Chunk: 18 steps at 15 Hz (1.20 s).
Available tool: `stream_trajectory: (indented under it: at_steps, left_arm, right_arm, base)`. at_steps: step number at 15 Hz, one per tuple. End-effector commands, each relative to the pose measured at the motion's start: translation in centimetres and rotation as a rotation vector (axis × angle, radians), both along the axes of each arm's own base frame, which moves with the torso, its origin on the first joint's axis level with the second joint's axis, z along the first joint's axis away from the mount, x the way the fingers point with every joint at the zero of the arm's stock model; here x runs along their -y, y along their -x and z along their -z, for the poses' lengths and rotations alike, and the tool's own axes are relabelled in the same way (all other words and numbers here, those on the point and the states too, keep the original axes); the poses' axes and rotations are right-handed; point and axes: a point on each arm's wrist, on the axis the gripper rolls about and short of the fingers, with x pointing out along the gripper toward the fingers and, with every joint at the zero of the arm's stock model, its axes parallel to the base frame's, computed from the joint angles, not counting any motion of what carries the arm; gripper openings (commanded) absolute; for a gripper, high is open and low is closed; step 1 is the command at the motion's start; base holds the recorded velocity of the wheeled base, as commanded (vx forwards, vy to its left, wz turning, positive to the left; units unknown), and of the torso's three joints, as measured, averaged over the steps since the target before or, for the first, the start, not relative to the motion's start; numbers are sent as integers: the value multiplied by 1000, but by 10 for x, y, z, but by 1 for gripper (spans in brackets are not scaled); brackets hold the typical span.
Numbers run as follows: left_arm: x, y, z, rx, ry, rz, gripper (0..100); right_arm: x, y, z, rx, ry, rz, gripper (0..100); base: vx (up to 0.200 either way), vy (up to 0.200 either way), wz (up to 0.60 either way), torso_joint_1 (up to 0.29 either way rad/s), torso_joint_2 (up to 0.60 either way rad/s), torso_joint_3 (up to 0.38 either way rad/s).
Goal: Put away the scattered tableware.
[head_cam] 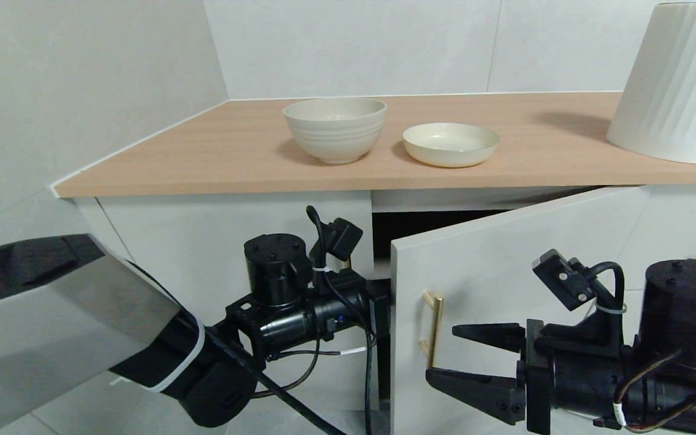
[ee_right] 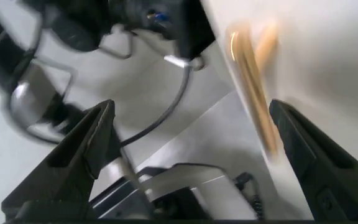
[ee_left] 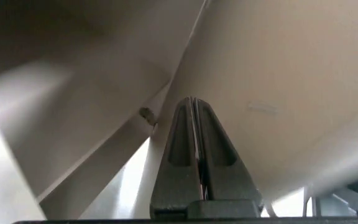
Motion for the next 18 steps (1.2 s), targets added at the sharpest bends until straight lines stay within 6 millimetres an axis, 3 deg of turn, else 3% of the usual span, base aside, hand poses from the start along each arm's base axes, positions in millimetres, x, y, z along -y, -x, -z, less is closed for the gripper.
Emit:
stream_trajectory:
  at_steps: [1,3,7,8,11,15,18]
  left_arm:
    - [9,1,-5,9,10,25,0]
    - [10,2,-7,11,11,28,0]
    - [8,6,-13,16,18,11,0]
    - [5,10,-14,12,14,6,0]
    - [1,15,-14,4,8,6,0]
    - [6,22,-14,-3,8,27,0]
    - [10,22,-13,-14,0,35,0]
  right_arm:
    - [3,0,-3,12,-5,24,100]
    - [6,-1,-5,18,-9,38,100]
    - [30,20,-19,44,78,72,100]
    - [38,35,-18,41,172,165,100]
    - [53,61,-19,10,206,148,100]
    - [58,67,-18,-12,217,123,100]
    - [57,67,-18,-13,218,120,100]
  base:
    - [0,0,0,0,0,0]
    - [0,0,0,0,0,0]
    - [0,0,0,0,0,0]
    - [0,0,0,0,0,0]
    - [0,0,0,0,0,0]
    - [0,0,0,0,0,0]
    - [-200,0,0,4,7,-1]
